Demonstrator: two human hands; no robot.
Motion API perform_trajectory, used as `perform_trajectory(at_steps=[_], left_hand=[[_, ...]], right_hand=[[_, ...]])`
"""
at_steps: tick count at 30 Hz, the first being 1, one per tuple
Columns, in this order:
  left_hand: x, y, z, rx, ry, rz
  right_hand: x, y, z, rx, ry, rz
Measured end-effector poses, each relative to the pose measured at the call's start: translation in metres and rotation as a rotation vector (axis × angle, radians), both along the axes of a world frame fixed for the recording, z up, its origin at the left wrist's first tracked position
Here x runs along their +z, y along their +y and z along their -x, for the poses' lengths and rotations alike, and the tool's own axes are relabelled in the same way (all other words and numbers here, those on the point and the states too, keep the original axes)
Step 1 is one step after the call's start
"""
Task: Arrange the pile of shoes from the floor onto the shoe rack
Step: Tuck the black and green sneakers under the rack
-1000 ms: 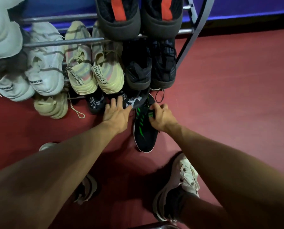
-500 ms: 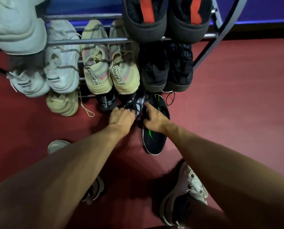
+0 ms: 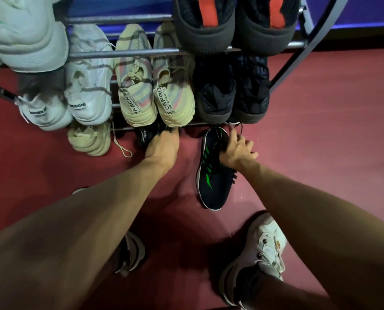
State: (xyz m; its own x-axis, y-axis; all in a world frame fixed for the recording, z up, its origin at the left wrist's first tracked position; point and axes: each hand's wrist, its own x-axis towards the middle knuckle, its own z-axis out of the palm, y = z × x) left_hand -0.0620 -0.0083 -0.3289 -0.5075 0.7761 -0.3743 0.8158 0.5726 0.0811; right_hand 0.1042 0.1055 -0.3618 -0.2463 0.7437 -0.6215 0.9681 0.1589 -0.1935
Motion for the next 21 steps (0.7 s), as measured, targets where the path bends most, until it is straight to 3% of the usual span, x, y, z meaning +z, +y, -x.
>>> perform_trajectory(at_steps=[6,8,12,16,21], left_hand=[[-0.029,-0.024,-0.02,-0.138,-0.147,-0.035],[-0.036,-0.038,-0.024,-0.166,-0.19,-0.133],[-0.035,-0.05,-0.025,-0.44,-0.242,-0.174],[-0.037,-0.047,-0.005,-0.368,-0.232,0.055],[-0.031,-0.025,0.008,-0.272,-0.237,-0.009]], right_hand=[[0.003,0.027,0.008,-0.032,0.064,0.14],[0.001,0.033,0.012,-0.04,0.093,0.16],[-0.013,0.04,0.017,-0.088,0.194,0.194],[-0.005,0.038,0.016,-0.033,0.137,0.126],[0.006,0.024,0.001,0.009,0.169,0.104]])
